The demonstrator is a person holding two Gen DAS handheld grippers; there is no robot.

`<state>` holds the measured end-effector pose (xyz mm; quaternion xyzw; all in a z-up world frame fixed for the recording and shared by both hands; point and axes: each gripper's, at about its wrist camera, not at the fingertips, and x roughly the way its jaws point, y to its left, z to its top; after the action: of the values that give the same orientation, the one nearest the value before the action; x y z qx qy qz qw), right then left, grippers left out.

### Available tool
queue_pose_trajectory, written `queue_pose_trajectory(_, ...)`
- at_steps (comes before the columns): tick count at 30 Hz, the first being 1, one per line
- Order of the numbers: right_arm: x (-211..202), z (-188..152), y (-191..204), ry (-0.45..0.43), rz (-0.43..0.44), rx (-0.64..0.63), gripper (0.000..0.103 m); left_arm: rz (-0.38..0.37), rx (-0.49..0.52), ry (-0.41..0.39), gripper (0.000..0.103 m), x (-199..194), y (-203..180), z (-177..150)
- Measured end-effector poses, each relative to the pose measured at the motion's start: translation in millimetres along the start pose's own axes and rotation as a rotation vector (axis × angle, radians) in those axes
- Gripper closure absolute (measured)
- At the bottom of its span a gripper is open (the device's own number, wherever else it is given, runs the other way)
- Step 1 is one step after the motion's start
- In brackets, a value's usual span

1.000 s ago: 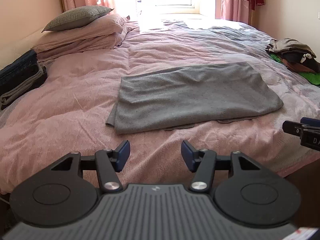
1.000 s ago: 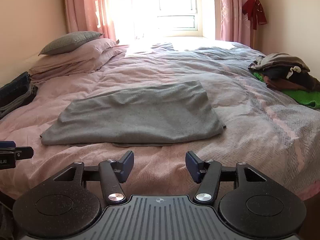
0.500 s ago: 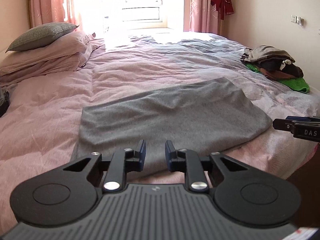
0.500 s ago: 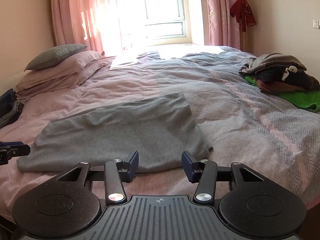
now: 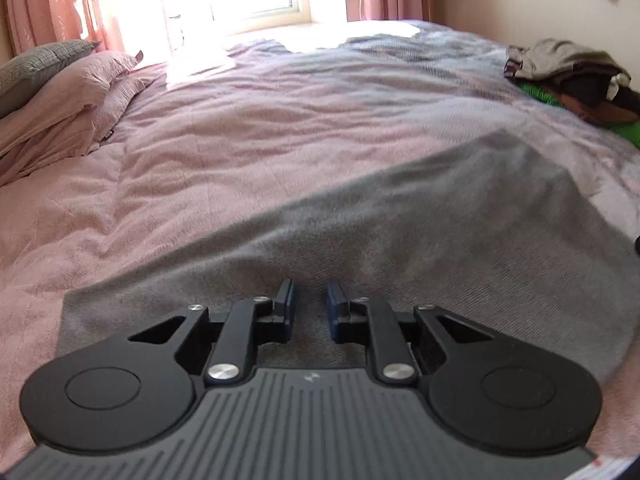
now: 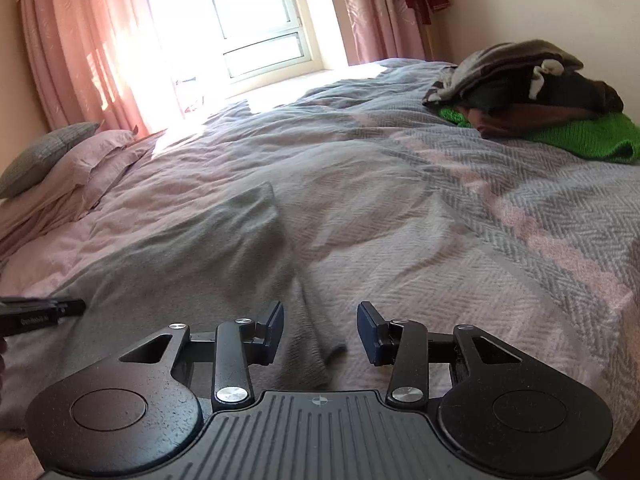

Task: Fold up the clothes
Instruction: 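Grasp the edge of the folded skirt with both grippers, then lift the held skirt edge with both grippers to fold it over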

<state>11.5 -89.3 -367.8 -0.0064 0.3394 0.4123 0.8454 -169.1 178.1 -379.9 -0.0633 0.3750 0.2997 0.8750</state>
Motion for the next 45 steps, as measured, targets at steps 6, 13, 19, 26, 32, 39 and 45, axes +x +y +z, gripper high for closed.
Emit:
queue_pose_trajectory(6, 2, 5, -41, 0.005, 0.193, 0.267, 0.042, 0.002, -0.029, 0.002, 0.088, -12, 5, -6)
queue_pose_trajectory(13, 17, 15, -50, 0.16, 0.292, 0.193, 0.042, -0.053, -0.243, 0.042, 0.088, -75, 49, -53)
queue_pose_trajectory(19, 64, 39, -52, 0.233, 0.426, 0.198, 0.042, -0.144, -0.471, 0.043, 0.089, -90, 98, -71)
queue_pose_trajectory(26, 117, 59, -51, 0.427, 0.506, 0.234, 0.085, -0.146, -0.538, 0.035, 0.089, -95, 126, -87)
queue_pose_trajectory(32, 103, 88, -9, 0.502, 0.299, 0.125, 0.092, -0.194, -0.566, 0.028, 0.09, -91, 140, -94)
queue_pose_trajectory(39, 32, 112, 145, 0.345, 0.125, -0.238, 0.093, -0.146, -0.632, -0.044, 0.088, -118, 173, -111)
queue_pose_trajectory(45, 3, 54, 326, 0.199, 0.153, -0.574, 0.093, -0.145, -0.749, -0.085, 0.088, -143, 217, -147)
